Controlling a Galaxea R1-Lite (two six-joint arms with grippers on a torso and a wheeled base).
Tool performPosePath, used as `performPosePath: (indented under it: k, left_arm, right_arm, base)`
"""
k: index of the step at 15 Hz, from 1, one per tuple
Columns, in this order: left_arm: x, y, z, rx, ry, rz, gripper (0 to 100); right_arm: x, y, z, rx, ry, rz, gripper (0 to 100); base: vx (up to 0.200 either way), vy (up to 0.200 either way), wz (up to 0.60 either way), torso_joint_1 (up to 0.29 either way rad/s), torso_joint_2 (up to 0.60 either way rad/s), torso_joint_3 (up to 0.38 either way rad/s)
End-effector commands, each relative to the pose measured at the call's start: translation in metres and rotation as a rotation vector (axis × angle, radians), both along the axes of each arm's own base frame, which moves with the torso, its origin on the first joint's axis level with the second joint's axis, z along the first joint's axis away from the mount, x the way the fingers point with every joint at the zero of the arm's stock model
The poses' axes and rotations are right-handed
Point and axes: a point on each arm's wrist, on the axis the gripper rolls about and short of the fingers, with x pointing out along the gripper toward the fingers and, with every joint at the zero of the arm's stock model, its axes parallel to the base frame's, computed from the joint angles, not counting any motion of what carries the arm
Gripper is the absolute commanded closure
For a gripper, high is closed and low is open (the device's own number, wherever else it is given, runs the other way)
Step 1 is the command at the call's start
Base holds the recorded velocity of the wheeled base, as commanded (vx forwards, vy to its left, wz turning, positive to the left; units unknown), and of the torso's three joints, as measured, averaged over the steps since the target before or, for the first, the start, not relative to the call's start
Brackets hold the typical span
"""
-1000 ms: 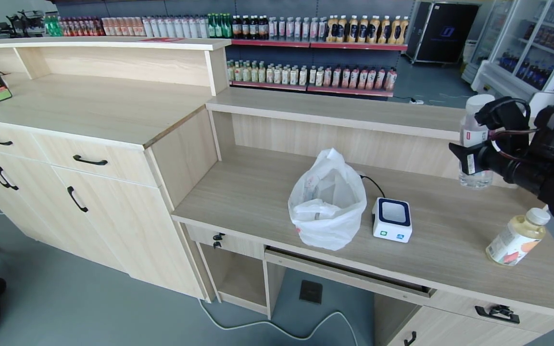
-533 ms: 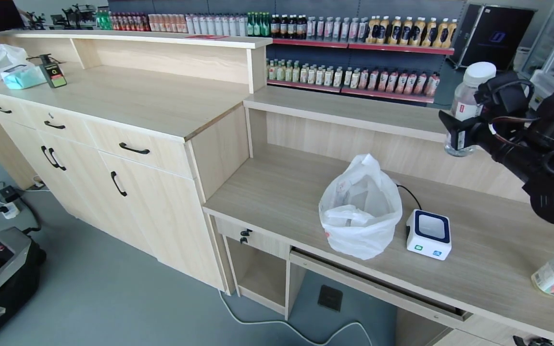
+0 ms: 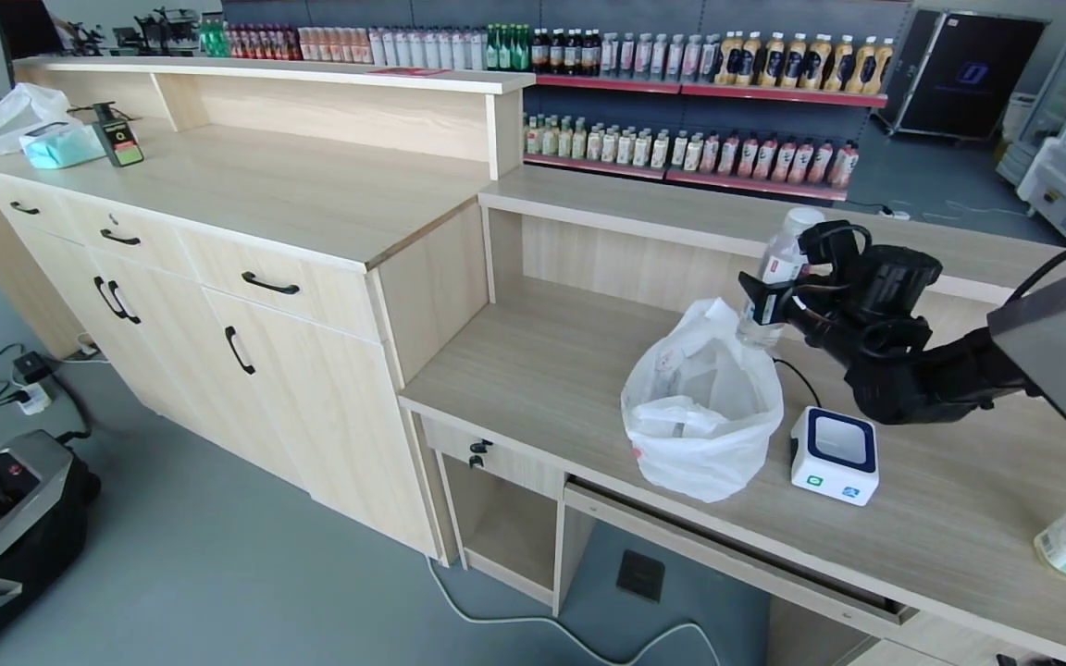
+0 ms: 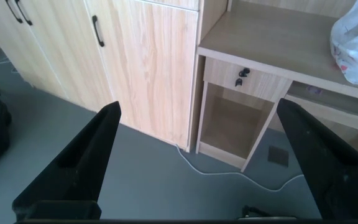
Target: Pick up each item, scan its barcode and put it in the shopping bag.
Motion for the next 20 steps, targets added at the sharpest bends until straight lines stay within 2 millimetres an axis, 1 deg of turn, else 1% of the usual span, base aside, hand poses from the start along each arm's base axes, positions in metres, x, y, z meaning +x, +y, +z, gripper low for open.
performPosePath:
  k: [1,2,4,5,6,9,11,15,17,20]
  left_arm:
    - [0.000,0.000,0.000,0.000,0.001,0.000,0]
    - [0.000,0.000,0.000,0.000,0.001,0.000,0]
    - [0.000,0.000,0.000,0.000,0.001,0.000,0]
    - [0.000,0.000,0.000,0.000,0.001,0.000,0]
    - [0.000,0.000,0.000,0.000,0.001,0.000,0]
    - [0.000,0.000,0.000,0.000,0.001,0.000,0]
    - [0.000,0.000,0.000,0.000,0.001,0.000,0]
    - [0.000,0.000,0.000,0.000,0.001,0.000,0]
    - [0.000,0.000,0.000,0.000,0.001,0.000,0]
    - [0.000,0.000,0.000,0.000,0.001,0.000,0]
  right_arm:
    - [0.024,0.007,-0.053,-0.010,0.088,0.029,100]
    - [0.035,0.008,-0.066,-0.022,0.080,0.032,100]
    - [0.038,0.009,-0.076,-0.021,0.097,0.047,100]
    - [0.039,0.009,-0.079,-0.022,0.097,0.063,100]
    - [0.044,0.010,-0.084,-0.029,0.084,0.111,100]
    - [0.058,0.010,-0.096,-0.029,0.064,0.131,100]
    - [0.062,0.008,-0.099,-0.029,0.083,0.139,100]
    - [0.073,-0.006,-0.109,-0.029,0.062,0.173,100]
    - [0.074,-0.008,-0.116,-0.030,0.071,0.173,100]
    - [0.074,-0.008,-0.120,-0.029,0.082,0.173,100]
  base:
    - [0.000,0.000,0.00,0.000,0.00,0.000]
    - [0.000,0.000,0.00,0.000,0.00,0.000]
    - [0.000,0.000,0.00,0.000,0.00,0.000]
    - [0.000,0.000,0.00,0.000,0.00,0.000]
    - [0.000,0.000,0.00,0.000,0.00,0.000]
    - [0.000,0.000,0.00,0.000,0.00,0.000]
    - [0.000,0.000,0.00,0.000,0.00,0.000]
    - [0.000,0.000,0.00,0.000,0.00,0.000]
    - [0.000,0.000,0.00,0.000,0.00,0.000]
    - [0.000,0.000,0.00,0.000,0.00,0.000]
